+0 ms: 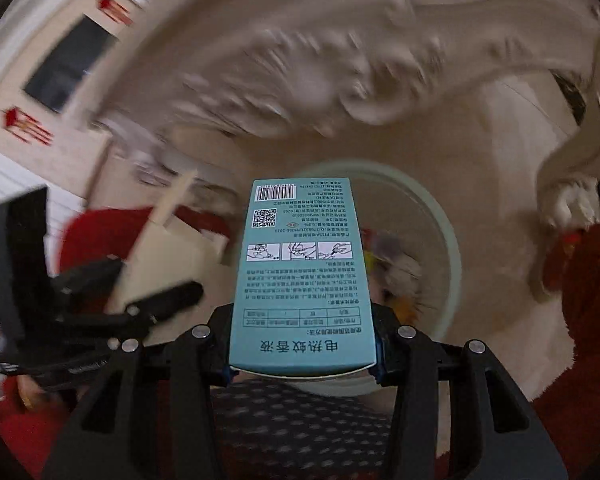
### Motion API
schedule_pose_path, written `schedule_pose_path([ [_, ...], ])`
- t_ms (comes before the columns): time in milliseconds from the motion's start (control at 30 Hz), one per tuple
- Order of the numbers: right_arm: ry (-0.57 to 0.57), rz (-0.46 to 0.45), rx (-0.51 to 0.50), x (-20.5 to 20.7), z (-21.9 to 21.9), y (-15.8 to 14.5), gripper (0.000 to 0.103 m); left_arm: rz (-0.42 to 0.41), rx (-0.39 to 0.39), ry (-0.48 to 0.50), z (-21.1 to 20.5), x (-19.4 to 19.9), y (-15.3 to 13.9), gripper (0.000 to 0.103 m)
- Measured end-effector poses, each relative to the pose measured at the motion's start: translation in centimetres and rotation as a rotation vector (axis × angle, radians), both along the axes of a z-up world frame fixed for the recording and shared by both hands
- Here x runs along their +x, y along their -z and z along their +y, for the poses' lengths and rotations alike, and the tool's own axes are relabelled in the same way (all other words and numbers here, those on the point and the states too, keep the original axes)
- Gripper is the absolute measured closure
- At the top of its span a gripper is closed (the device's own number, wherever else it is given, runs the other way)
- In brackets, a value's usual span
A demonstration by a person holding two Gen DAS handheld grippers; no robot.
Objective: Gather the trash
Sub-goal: 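Carry both boxes over the wastebasket and open both grippers to drop them, then move both open grippers back over the marble table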
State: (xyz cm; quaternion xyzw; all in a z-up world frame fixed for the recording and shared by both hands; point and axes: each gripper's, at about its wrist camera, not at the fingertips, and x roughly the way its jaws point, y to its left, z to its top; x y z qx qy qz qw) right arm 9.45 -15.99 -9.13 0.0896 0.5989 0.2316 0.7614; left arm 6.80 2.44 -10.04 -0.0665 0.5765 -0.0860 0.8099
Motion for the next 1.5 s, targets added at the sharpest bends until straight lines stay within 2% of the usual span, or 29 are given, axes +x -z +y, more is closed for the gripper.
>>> schedule_pose_path([
  [67, 0.009, 0.017, -0.035, 0.2, 0.0, 1.3, 0.058, 0.027, 0.012, -0.01, -0.1, 1.1, 1.8, 0.053],
  [233, 0.014, -0.013, -0.101, 0.2, 0.4, 1.8, 0.057, 0.062, 0.025, 0.01, -1.2, 1.3, 3.2, 0.051],
  [267, 0.015, -0.015, -0.108, 0.2, 0.5, 1.9, 0.056, 0.067, 0.027, 0.007, -1.0, 1.5, 3.4, 0.045],
  [300, 0.018, -0.011, -0.114, 0.3, 0.5, 2.1, 0.047, 0.071, 0.03, 0.004, -1.0, 1.4, 3.5, 0.038],
  [333, 0.026, -0.01, -0.12, 0.4, 0.4, 2.2, 0.035, 0.072, 0.031, -0.001, -1.0, 1.4, 3.4, 0.027],
  [367, 0.034, -0.014, -0.125, 0.3, 0.1, 2.4, 0.032, 0.073, 0.044, -0.005, -1.0, 1.3, 3.4, 0.019],
  [433, 0.051, -0.019, -0.135, 0.3, -0.1, 2.1, 0.028, 0.063, 0.044, -0.014, -0.9, 1.4, 3.2, 0.018],
  [733, 0.084, 0.005, -0.14, 0.1, -0.9, 2.6, 0.028, 0.047, 0.05, -0.025, -0.6, 1.4, 3.1, 0.018],
  [900, 0.079, -0.017, -0.116, -0.3, -0.9, 1.9, 0.028, 0.014, 0.051, -0.015, -1.0, 1.2, 2.3, 0.018],
  [967, 0.066, -0.039, -0.072, -0.7, -1.1, 0.8, 0.028, -0.016, 0.058, 0.003, -1.2, 0.7, 1.1, 0.013],
  [1033, 0.037, -0.074, -0.002, -1.5, -1.5, -1.5, 0.028, -0.046, 0.038, 0.025, -1.3, 0.3, -0.8, 0.012],
  [1100, 0.025, -0.118, 0.063, -1.9, -2.1, -4.1, 0.028, -0.094, 0.055, 0.046, -1.3, 0.1, -4.2, 0.013],
  [1133, 0.023, -0.186, 0.1, -1.8, -2.7, -6.8, 0.028, -0.14, 0.057, 0.054, -1.2, 0.2, -6.9, 0.013],
  [1233, 0.056, -0.368, 0.114, 0.2, -4.4, -12.9, 0.028, -0.236, 0.038, 0.047, -0.8, 2.1, -12.6, 0.013],
  [1333, 0.124, -0.522, 0.098, 4.9, -6.5, -17.6, 0.016, -0.308, 0.06, -0.016, -0.3, 7.3, -17.7, 0.012],
  [1400, 0.171, -0.62, 0.033, 9.5, -7.5, -19.9, 0.016, -0.352, 0.055, -0.085, 0.0, 12.0, -20.4, 0.013],
  [1500, 0.22, -0.671, -0.019, 16.7, -8.3, -21.5, 0.016, -0.382, -0.008, -0.198, 0.5, 21.0, -22.9, 0.013],
])
